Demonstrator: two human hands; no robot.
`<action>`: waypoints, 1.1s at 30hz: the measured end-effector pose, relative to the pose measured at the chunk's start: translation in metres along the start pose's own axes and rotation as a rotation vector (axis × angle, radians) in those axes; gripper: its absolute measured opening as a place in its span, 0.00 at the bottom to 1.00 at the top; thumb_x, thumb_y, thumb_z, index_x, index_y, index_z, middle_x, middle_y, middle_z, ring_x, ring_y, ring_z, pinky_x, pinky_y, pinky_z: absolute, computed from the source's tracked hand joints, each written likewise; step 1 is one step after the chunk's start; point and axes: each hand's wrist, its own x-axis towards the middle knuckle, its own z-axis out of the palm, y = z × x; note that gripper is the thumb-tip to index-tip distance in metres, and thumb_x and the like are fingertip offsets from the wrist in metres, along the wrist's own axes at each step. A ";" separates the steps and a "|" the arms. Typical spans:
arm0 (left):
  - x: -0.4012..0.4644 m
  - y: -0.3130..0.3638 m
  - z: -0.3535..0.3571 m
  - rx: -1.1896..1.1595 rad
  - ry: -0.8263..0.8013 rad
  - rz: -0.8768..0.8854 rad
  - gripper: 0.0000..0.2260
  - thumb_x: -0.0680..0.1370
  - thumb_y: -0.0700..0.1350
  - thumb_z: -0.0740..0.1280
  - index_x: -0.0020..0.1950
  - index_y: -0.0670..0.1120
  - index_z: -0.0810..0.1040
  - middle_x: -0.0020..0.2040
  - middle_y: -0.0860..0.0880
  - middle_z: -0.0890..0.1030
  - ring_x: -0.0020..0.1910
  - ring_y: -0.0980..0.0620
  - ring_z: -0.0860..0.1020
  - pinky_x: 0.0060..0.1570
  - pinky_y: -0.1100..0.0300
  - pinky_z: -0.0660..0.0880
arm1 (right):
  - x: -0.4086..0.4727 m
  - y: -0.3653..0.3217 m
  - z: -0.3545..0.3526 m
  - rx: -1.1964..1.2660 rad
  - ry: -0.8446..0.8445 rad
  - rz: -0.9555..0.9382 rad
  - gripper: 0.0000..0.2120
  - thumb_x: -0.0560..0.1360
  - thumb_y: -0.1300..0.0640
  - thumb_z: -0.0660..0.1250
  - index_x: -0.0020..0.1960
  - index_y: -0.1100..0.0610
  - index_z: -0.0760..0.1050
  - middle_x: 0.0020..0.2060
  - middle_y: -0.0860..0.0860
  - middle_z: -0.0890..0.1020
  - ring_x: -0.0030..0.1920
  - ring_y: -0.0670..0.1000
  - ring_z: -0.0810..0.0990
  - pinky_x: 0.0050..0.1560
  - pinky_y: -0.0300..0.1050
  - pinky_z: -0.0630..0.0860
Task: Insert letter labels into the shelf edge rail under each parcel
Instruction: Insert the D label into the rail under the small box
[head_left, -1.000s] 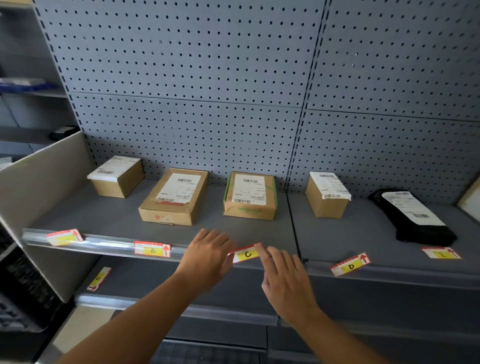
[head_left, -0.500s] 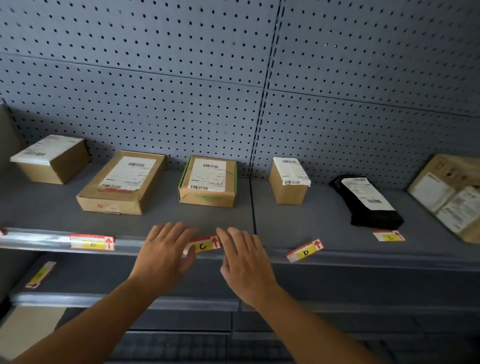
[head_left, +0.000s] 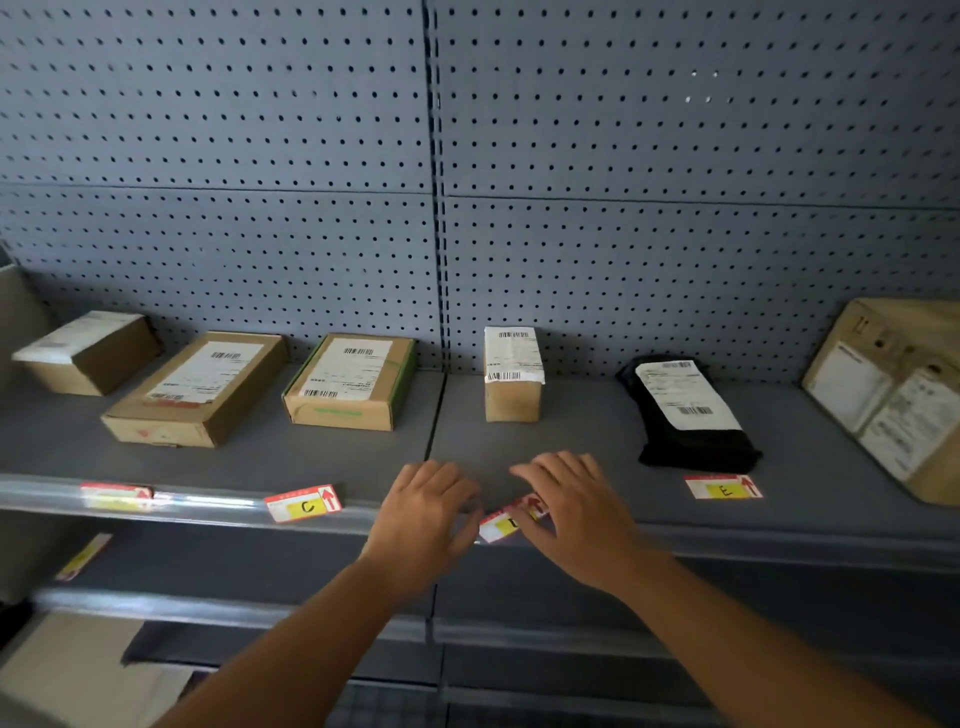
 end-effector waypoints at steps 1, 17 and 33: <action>0.000 0.004 0.003 0.006 -0.014 0.006 0.08 0.78 0.53 0.65 0.52 0.53 0.80 0.47 0.55 0.79 0.48 0.53 0.75 0.50 0.56 0.71 | -0.003 0.001 0.000 0.031 -0.007 0.004 0.18 0.79 0.44 0.63 0.65 0.53 0.74 0.55 0.47 0.78 0.55 0.49 0.74 0.56 0.45 0.69; 0.009 0.026 -0.007 -0.019 -0.038 -0.026 0.08 0.80 0.50 0.64 0.53 0.51 0.81 0.47 0.51 0.80 0.48 0.50 0.76 0.52 0.55 0.70 | -0.002 0.007 -0.004 0.140 0.131 0.012 0.06 0.73 0.58 0.74 0.46 0.51 0.78 0.40 0.44 0.79 0.43 0.50 0.76 0.46 0.48 0.69; 0.049 0.008 -0.040 0.068 -0.116 0.276 0.11 0.79 0.58 0.65 0.44 0.54 0.83 0.42 0.58 0.83 0.45 0.55 0.76 0.56 0.53 0.69 | -0.004 0.001 -0.029 0.087 0.025 0.024 0.10 0.71 0.53 0.78 0.40 0.52 0.76 0.36 0.46 0.75 0.38 0.50 0.71 0.40 0.43 0.66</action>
